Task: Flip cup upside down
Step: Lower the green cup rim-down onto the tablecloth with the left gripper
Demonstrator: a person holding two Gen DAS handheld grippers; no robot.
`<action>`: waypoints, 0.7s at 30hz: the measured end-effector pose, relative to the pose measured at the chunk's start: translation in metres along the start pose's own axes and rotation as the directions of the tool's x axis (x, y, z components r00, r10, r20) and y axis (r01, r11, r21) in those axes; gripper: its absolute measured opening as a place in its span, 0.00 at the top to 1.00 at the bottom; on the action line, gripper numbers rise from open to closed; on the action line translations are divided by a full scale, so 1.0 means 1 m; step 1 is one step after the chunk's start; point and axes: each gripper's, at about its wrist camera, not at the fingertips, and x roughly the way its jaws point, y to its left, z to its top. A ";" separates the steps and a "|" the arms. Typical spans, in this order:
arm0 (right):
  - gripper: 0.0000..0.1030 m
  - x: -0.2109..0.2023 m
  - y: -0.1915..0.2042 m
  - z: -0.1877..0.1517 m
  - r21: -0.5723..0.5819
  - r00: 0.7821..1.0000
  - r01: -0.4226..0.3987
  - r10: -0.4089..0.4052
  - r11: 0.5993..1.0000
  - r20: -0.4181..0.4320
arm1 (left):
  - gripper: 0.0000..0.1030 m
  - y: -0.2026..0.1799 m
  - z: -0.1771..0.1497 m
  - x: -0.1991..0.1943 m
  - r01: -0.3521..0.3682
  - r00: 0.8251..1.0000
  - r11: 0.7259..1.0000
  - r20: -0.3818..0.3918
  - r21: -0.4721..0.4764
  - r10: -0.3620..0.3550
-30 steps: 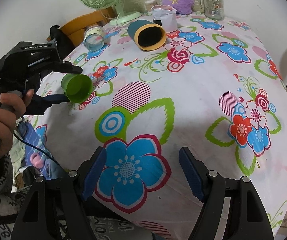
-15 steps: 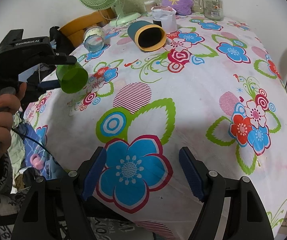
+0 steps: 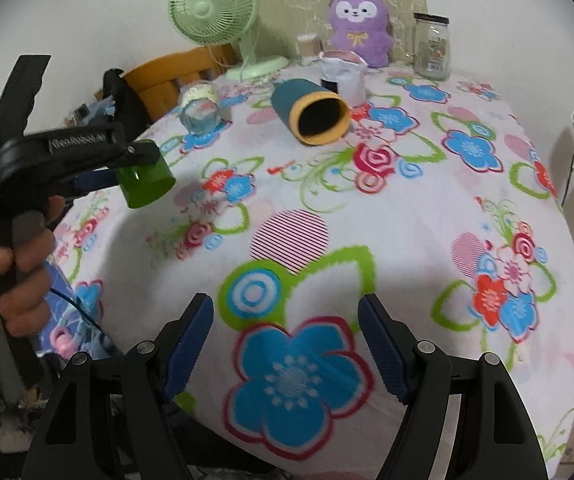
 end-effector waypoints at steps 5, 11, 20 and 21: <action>0.25 0.000 0.009 0.008 0.008 0.998 -0.016 0.015 1.000 0.056 | 0.45 -0.005 -0.002 -0.001 -0.038 0.995 0.995 0.100 0.088 0.029; 0.25 0.001 0.013 0.013 0.012 0.997 -0.022 0.021 1.000 0.078 | 0.45 0.001 -0.015 0.014 -0.041 0.995 0.992 0.098 0.117 0.030; 0.25 0.001 0.011 0.012 0.014 0.997 -0.022 0.021 1.000 0.074 | 0.47 -0.003 -0.035 0.019 -0.020 0.999 0.987 0.045 0.158 0.013; 0.25 0.001 0.011 0.012 0.012 0.997 -0.022 0.021 1.000 0.074 | 0.47 -0.004 -0.036 0.019 -0.020 0.999 0.987 0.041 0.160 0.013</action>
